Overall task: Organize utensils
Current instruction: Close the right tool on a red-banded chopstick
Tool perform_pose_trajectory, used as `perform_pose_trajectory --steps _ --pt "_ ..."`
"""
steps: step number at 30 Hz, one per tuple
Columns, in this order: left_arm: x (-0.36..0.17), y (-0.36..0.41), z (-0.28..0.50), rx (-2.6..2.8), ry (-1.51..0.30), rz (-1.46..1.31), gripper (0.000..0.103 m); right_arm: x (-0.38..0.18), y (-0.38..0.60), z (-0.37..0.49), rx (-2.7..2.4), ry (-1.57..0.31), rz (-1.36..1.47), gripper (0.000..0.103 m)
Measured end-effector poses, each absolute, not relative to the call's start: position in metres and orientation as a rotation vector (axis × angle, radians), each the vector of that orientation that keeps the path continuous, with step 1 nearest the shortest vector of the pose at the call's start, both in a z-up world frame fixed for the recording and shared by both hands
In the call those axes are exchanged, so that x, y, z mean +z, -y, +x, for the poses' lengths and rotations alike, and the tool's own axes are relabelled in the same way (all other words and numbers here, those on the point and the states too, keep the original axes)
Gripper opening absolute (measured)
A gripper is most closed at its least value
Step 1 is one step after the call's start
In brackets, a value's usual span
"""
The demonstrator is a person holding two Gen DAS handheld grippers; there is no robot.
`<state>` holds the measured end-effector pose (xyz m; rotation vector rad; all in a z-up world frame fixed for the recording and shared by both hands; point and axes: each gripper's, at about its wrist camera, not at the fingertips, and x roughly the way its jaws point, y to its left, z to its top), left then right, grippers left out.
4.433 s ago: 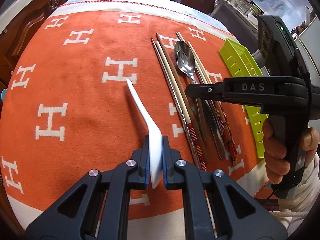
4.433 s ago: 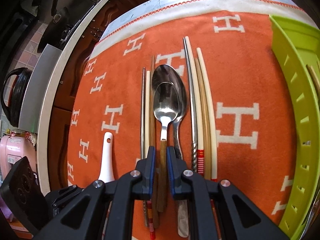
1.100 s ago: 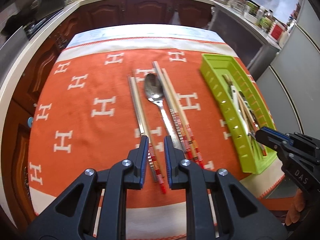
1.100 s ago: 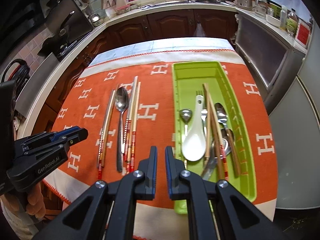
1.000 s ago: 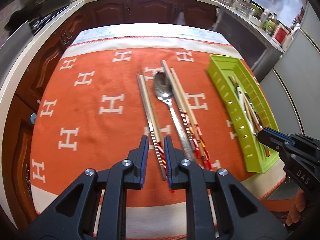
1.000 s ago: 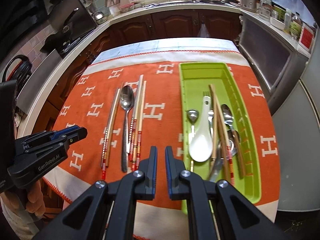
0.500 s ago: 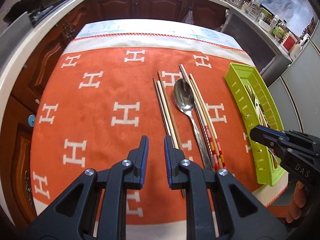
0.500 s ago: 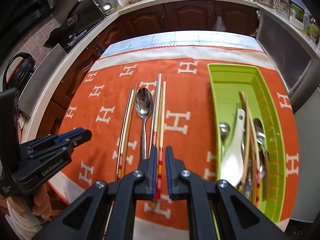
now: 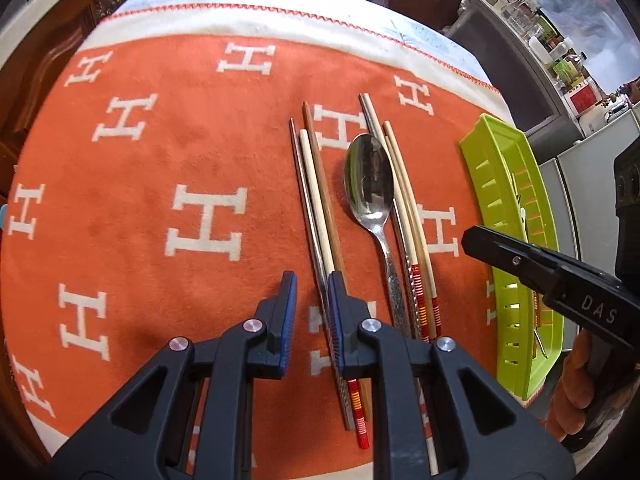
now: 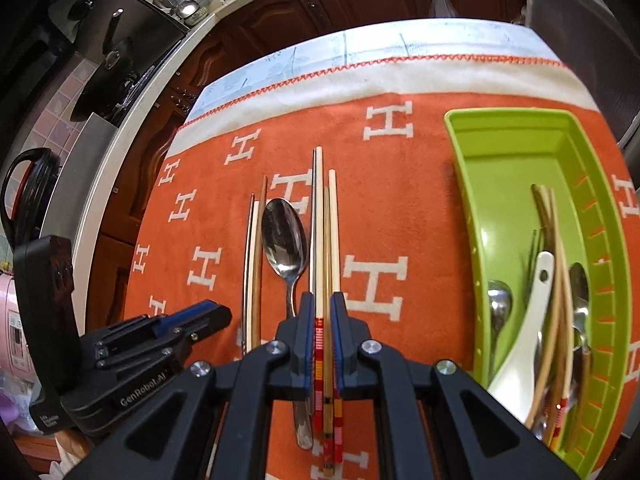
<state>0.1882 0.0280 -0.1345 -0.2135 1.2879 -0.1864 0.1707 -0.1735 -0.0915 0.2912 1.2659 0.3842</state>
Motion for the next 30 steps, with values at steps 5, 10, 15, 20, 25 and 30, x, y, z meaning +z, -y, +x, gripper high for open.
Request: perform_pose_trajectory --steps 5,10,15,20,25,30 --pt "-0.146 -0.023 0.192 -0.18 -1.299 -0.201 0.013 -0.1 0.174 0.175 0.39 -1.282 0.304 0.008" --pt "-0.147 -0.015 0.19 -0.165 -1.272 -0.157 0.013 -0.106 0.174 0.177 0.395 -1.294 0.307 0.008" --pt "-0.148 -0.011 0.189 -0.117 -1.254 -0.089 0.013 -0.109 0.173 0.176 0.402 -1.298 0.305 0.008" --pt "-0.148 -0.013 0.189 -0.125 -1.264 -0.14 0.013 -0.109 0.174 0.175 0.404 -1.292 0.307 0.008" --pt "-0.139 -0.024 0.185 -0.141 -1.242 -0.185 0.013 -0.105 0.174 0.173 0.405 -1.277 0.297 0.008" --pt "-0.144 -0.014 0.186 -0.151 -1.264 -0.15 0.013 -0.106 0.175 0.172 0.4 -1.275 0.305 0.008"
